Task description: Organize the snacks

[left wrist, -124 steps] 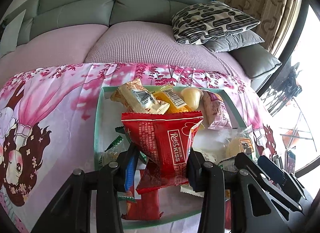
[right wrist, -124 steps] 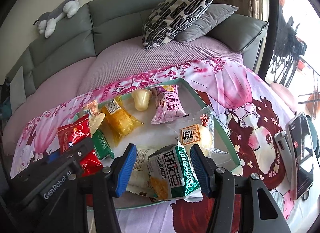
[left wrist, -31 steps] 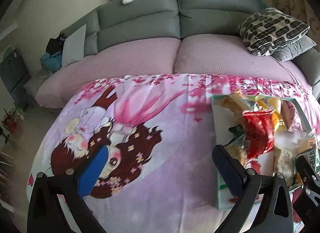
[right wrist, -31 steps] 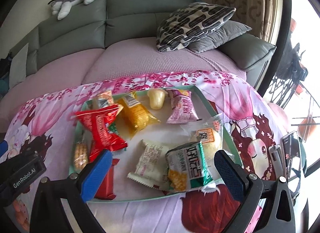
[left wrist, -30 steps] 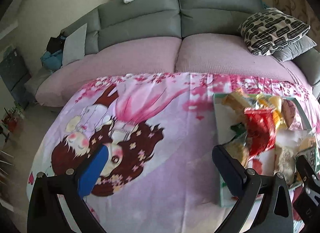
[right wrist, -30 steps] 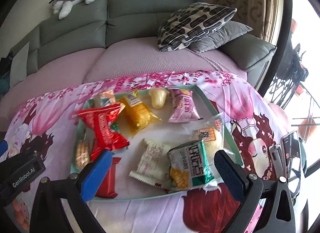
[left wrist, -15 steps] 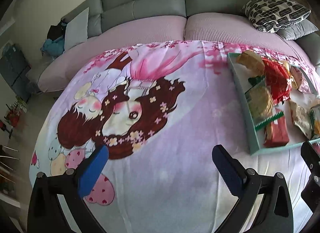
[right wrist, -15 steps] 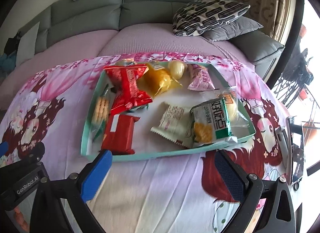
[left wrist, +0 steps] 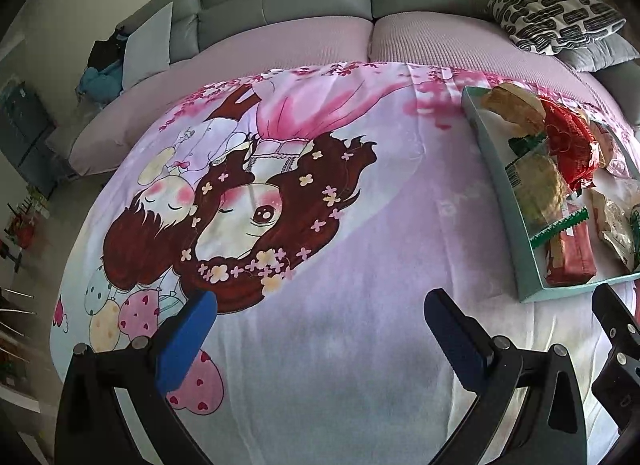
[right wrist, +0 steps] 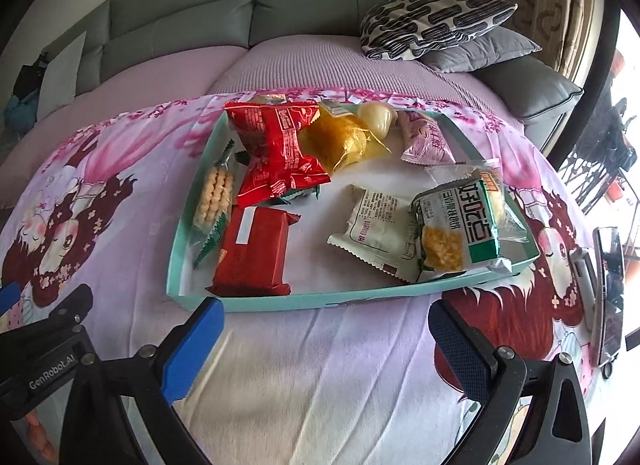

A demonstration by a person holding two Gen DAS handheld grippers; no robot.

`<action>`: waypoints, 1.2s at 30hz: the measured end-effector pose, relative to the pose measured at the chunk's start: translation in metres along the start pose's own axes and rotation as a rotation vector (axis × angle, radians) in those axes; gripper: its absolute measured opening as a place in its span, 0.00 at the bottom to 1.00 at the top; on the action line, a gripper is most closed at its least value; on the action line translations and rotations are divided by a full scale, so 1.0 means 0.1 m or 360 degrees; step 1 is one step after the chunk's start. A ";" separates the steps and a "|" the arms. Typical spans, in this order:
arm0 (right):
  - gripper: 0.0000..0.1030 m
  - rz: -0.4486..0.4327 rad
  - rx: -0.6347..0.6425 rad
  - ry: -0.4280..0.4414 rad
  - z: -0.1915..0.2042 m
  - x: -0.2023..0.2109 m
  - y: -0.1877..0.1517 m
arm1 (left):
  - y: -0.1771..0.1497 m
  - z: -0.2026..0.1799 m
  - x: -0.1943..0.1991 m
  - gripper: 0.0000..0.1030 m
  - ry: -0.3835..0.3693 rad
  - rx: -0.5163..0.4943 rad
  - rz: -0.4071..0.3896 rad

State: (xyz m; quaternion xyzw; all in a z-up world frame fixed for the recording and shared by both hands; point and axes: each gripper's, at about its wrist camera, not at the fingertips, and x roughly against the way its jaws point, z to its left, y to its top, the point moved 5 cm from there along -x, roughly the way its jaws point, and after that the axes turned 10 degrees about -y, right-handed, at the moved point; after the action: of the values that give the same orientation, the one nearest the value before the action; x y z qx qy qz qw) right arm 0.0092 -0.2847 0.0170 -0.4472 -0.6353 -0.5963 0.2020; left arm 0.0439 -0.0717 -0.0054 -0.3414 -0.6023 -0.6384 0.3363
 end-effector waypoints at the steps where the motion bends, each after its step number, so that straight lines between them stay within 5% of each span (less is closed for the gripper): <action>1: 1.00 0.0003 -0.0001 -0.0001 0.00 -0.01 0.00 | 0.01 0.00 -0.01 1.00 0.0001 -0.0004 0.0004; 36: 1.00 0.0049 0.0021 0.0010 0.08 -0.13 -0.04 | 0.02 0.02 -0.14 1.00 0.0005 0.0018 0.0080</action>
State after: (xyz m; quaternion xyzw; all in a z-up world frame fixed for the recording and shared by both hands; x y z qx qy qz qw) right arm 0.0146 -0.2810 0.0029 -0.4536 -0.6317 -0.5904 0.2161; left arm 0.0529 -0.0696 -0.0165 -0.3535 -0.5966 -0.6268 0.3552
